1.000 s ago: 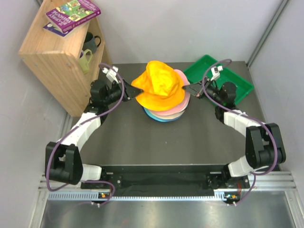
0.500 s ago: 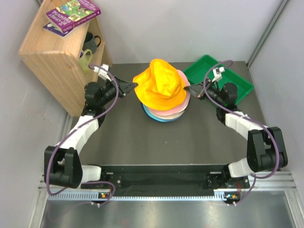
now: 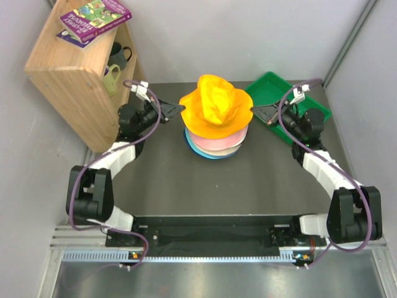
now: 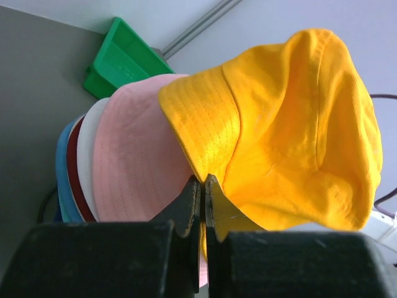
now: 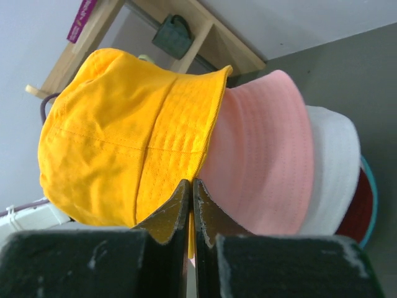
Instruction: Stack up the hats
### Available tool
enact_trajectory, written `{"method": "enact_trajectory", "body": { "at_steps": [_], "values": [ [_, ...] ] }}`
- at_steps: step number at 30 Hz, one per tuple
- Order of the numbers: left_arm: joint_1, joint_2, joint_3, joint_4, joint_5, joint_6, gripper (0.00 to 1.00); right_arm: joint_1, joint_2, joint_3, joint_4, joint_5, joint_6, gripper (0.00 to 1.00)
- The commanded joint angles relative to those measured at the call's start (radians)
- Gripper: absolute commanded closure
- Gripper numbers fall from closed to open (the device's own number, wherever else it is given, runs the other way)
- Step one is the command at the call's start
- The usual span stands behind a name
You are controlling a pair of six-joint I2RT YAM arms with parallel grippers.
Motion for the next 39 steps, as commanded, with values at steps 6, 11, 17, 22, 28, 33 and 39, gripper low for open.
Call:
{"method": "enact_trajectory", "body": {
  "at_steps": [6, 11, 17, 22, 28, 33, 39],
  "values": [
    [-0.006, 0.090, -0.017, 0.153, 0.042, -0.046, 1.00, -0.036, 0.039, -0.036, -0.081, 0.041, -0.085, 1.00],
    [-0.009, 0.115, -0.066, 0.162, 0.031, -0.046, 1.00, -0.037, 0.036, -0.064, -0.149, 0.074, -0.139, 1.00],
    [-0.012, 0.161, -0.126, 0.224, 0.026, -0.055, 1.00, -0.036, 0.061, -0.092, -0.153, 0.101, -0.157, 1.00],
    [-0.012, 0.187, -0.128, 0.206, 0.016, -0.027, 1.00, -0.036, 0.084, -0.069, -0.167, 0.137, -0.175, 1.00],
    [-0.012, 0.169, -0.123, 0.006, -0.083, 0.109, 1.00, -0.036, 0.084, -0.053, -0.242, 0.207, -0.247, 1.00],
    [-0.012, 0.150, -0.134, -0.163, -0.173, 0.213, 1.00, -0.034, 0.079, -0.052, -0.271, 0.242, -0.275, 1.00],
    [-0.014, 0.105, -0.091, -0.201, -0.152, 0.247, 0.95, -0.023, 0.068, -0.027, -0.302, 0.255, -0.310, 1.00]
  ]
}}
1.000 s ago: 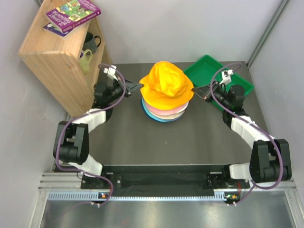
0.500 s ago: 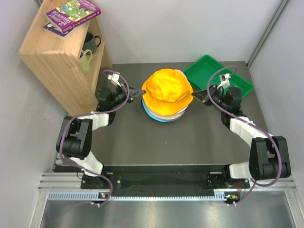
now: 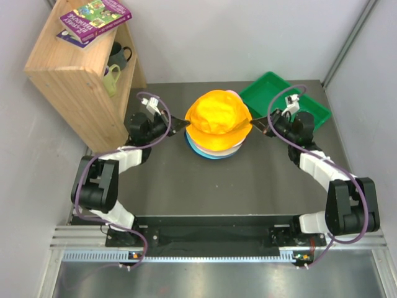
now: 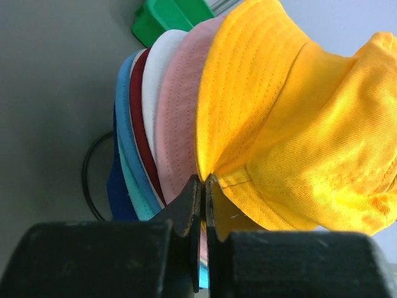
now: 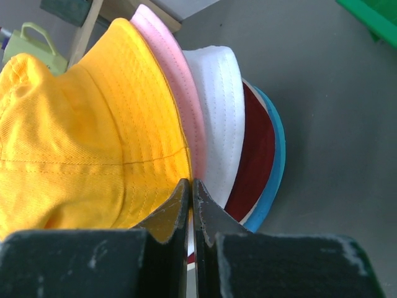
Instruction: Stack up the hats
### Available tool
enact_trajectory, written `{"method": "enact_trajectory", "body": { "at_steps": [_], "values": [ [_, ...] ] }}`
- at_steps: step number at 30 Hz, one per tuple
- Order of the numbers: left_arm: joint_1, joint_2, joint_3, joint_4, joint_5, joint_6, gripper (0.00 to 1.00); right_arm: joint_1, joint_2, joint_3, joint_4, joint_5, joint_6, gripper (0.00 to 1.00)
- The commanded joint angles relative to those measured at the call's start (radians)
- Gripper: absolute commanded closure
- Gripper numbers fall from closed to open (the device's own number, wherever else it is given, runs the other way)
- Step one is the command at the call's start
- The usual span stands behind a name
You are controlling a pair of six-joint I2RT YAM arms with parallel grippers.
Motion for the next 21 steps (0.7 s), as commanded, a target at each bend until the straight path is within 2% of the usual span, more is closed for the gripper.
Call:
{"method": "enact_trajectory", "body": {
  "at_steps": [1, 2, 3, 4, 5, 6, 7, 8, 9, 12, 13, 15, 21],
  "values": [
    [0.029, -0.033, 0.025, -0.232, -0.100, 0.145, 0.76, -0.018, -0.020, 0.028, -0.113, 0.138, -0.101, 1.00],
    [0.029, -0.048, 0.044, -0.261, -0.120, 0.157, 0.67, -0.018, -0.031, 0.032, -0.130, 0.151, -0.111, 0.98],
    [0.029, -0.088, 0.052, -0.319, -0.134, 0.187, 0.57, -0.018, -0.064, 0.040, -0.172, 0.166, -0.127, 0.87],
    [0.029, -0.112, 0.055, -0.351, -0.157, 0.208, 0.37, -0.018, -0.083, 0.045, -0.198, 0.183, -0.165, 0.79],
    [0.029, -0.140, 0.061, -0.390, -0.207, 0.229, 0.29, -0.018, -0.103, 0.049, -0.225, 0.222, -0.185, 0.72],
    [0.029, -0.196, 0.063, -0.465, -0.241, 0.282, 0.19, -0.018, -0.145, 0.063, -0.287, 0.247, -0.211, 0.58],
    [0.031, -0.227, 0.066, -0.509, -0.270, 0.310, 0.08, -0.018, -0.170, 0.068, -0.312, 0.290, -0.269, 0.49],
    [0.031, -0.258, 0.065, -0.548, -0.340, 0.336, 0.03, -0.018, -0.195, 0.069, -0.335, 0.308, -0.289, 0.40],
    [0.031, -0.320, 0.061, -0.580, -0.371, 0.384, 0.01, -0.018, -0.240, 0.069, -0.384, 0.328, -0.311, 0.28],
    [0.031, -0.443, 0.049, -0.729, -0.539, 0.450, 0.01, -0.018, -0.325, 0.058, -0.449, 0.401, -0.398, 0.16],
    [0.031, -0.474, 0.040, -0.800, -0.591, 0.461, 0.01, -0.018, -0.345, 0.049, -0.449, 0.445, -0.409, 0.15],
    [0.029, -0.566, 0.020, -0.836, -0.651, 0.488, 0.01, -0.018, -0.406, 0.006, -0.473, 0.486, -0.427, 0.11],
    [0.029, -0.746, -0.047, -0.931, -0.677, 0.508, 0.01, -0.018, -0.547, -0.122, -0.426, 0.622, -0.434, 0.05]
  ]
}}
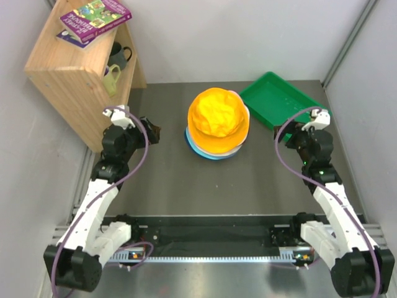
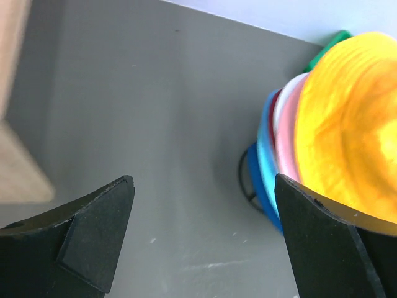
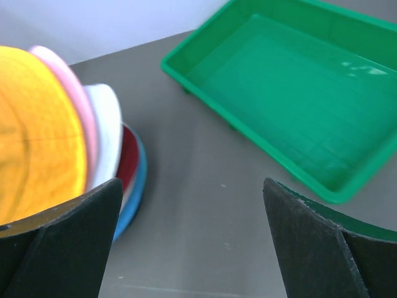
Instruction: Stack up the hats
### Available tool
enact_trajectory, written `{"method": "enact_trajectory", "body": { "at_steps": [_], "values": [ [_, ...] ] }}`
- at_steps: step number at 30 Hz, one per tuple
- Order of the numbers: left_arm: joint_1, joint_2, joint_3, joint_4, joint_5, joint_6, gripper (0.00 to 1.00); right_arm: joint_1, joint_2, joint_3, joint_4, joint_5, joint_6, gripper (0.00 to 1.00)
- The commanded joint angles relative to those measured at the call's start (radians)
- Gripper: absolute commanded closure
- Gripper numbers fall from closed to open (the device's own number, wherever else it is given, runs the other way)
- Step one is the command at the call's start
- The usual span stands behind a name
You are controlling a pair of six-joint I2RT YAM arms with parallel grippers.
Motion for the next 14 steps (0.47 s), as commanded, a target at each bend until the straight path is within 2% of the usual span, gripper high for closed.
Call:
{"method": "enact_trajectory", "body": {
  "at_steps": [1, 14],
  "values": [
    [0.001, -0.098, -0.048, -0.130, -0.123, 0.051, 0.01, -0.007, -0.079, -0.070, -0.005, 0.139, -0.039, 0.05],
    [0.001, -0.150, -0.053, -0.144, -0.080, 0.054, 0.01, -0.007, -0.132, -0.086, -0.018, 0.148, -0.053, 0.04]
  ]
}}
